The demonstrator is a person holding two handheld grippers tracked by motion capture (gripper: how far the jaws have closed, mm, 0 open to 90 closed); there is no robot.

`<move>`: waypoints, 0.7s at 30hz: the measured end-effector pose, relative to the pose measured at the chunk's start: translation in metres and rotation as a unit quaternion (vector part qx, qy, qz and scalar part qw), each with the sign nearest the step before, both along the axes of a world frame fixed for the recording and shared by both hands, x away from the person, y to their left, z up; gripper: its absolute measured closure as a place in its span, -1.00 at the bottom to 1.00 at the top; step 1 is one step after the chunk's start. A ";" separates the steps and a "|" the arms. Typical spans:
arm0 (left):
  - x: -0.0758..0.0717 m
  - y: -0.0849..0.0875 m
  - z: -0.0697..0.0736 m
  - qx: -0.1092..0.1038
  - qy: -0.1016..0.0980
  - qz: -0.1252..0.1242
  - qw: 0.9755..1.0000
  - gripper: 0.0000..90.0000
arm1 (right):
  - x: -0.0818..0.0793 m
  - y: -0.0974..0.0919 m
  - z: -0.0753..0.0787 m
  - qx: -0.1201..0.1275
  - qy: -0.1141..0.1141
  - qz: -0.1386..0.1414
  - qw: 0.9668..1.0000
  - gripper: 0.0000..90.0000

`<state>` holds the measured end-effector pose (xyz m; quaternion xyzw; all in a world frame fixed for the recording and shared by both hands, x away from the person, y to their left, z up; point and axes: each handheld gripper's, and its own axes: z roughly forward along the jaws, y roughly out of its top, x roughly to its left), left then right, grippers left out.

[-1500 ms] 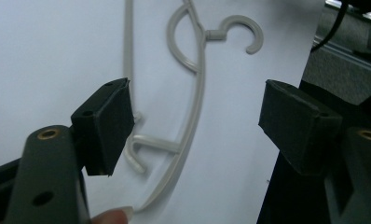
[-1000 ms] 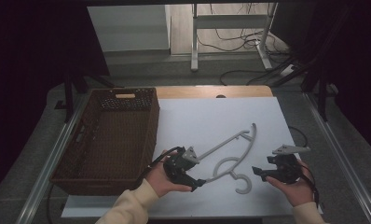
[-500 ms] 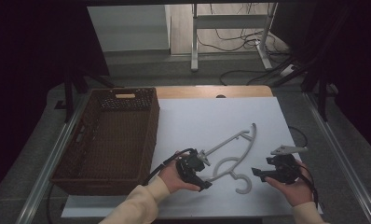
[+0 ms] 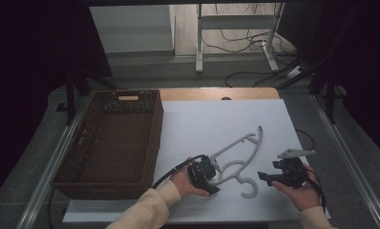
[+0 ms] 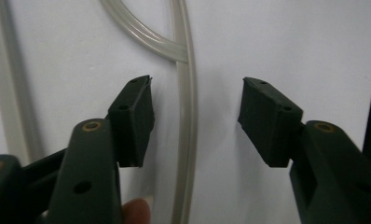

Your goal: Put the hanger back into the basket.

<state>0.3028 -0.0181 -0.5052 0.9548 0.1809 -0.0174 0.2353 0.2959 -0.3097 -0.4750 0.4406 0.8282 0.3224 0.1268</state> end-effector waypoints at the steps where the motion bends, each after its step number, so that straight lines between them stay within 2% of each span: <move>1: 0.000 0.000 0.000 0.000 0.000 0.000 1.000 0.03 | 0.000 0.000 0.000 0.000 0.000 0.000 1.000 -0.47; 9: -0.001 -0.004 -0.003 0.010 -0.012 0.004 1.000 0.27 | 0.000 0.000 0.000 -0.001 -0.002 0.000 1.000 -0.47; 10: -0.003 -0.006 -0.003 0.016 -0.024 0.004 1.000 0.31 | 0.000 0.000 0.000 -0.002 -0.002 0.000 1.000 -0.47; 13: -0.006 -0.009 -0.002 0.023 -0.031 0.000 0.999 0.35 | 0.000 0.000 0.000 -0.002 -0.003 0.000 1.000 -0.47; 14: -0.007 -0.010 -0.002 0.024 -0.034 -0.002 0.999 0.44 | 0.000 0.000 0.000 -0.001 -0.003 0.000 1.000 -0.47; 16: -0.009 -0.011 -0.002 0.026 -0.034 -0.003 0.999 0.49 | 0.000 -0.001 0.001 -0.001 -0.003 0.000 1.000 -0.47; 19: -0.007 -0.010 -0.002 0.024 -0.023 0.007 0.999 0.54 | 0.000 -0.001 0.000 -0.001 -0.003 0.000 1.000 -0.47; 21: -0.006 -0.010 -0.002 0.023 -0.020 0.014 0.999 0.65 | 0.000 -0.001 0.001 -0.001 -0.003 0.000 1.000 -0.47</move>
